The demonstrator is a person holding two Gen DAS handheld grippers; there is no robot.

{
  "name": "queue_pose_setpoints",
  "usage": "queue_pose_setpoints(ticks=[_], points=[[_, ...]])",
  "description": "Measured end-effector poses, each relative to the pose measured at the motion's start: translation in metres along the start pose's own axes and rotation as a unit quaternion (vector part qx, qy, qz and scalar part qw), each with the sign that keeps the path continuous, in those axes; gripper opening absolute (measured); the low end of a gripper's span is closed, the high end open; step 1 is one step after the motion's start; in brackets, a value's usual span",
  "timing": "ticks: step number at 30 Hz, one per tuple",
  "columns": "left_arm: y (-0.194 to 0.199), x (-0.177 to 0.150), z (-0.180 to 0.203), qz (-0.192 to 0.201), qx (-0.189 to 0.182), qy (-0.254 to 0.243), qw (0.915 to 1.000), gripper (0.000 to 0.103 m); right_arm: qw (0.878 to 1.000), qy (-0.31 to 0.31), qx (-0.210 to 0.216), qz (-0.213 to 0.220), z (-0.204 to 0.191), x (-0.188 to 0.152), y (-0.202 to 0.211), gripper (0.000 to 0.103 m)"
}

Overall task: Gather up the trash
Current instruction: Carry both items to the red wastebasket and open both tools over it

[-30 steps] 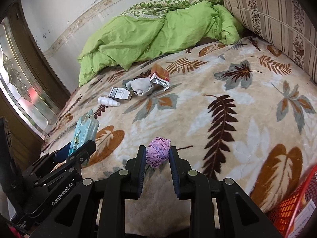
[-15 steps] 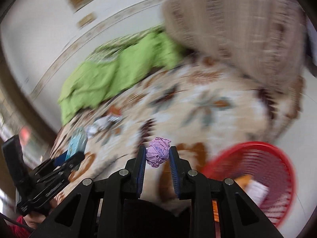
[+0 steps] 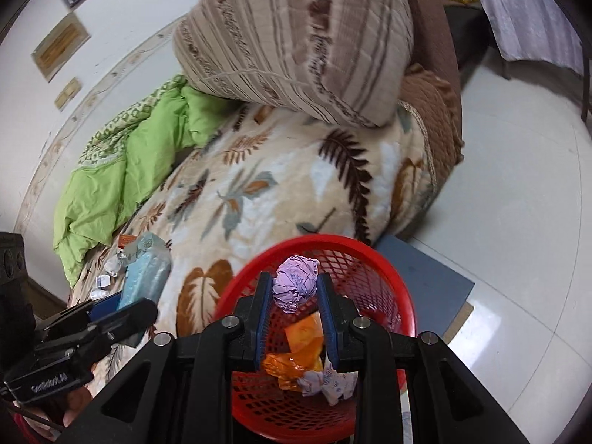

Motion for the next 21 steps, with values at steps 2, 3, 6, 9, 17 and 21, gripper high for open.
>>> queue_pose_setpoints(ticks=[2,3,6,9,17,21], points=[[-0.003,0.002,0.002,0.001,-0.001,0.000,1.0000,0.061,1.000,-0.006,-0.005,-0.008,0.006,0.000,-0.002,0.048],[-0.003,0.003,0.002,0.003,-0.001,0.000,1.0000,0.061,1.000,-0.007,-0.008,-0.003,0.008,0.000,-0.001,0.052],[0.002,0.004,-0.003,0.009,0.008,-0.003,0.9999,0.061,1.000,0.001,-0.006,0.004,0.010,0.002,0.002,0.052],[0.011,0.002,-0.013,0.020,0.025,-0.003,0.9995,0.064,1.000,0.016,-0.001,0.008,0.003,0.005,0.003,0.053],[0.044,-0.006,-0.066,0.051,0.106,0.016,0.9930,0.064,0.996,0.081,0.038,0.008,-0.048,0.003,-0.003,0.053],[0.067,-0.011,-0.095,0.068,0.129,0.040,0.9884,0.065,0.991,0.113,0.068,0.005,-0.077,-0.006,-0.004,0.053]])
Point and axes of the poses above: each gripper's, at about its wrist camera, not at the fingertips, and y roughly against the way its jaws point, z to its right, x to its top, the point moved 1 cm from there along -y, roughly the way its jaws point, and after that the axes turned 11 degrees about z, right-handed, at the moved point
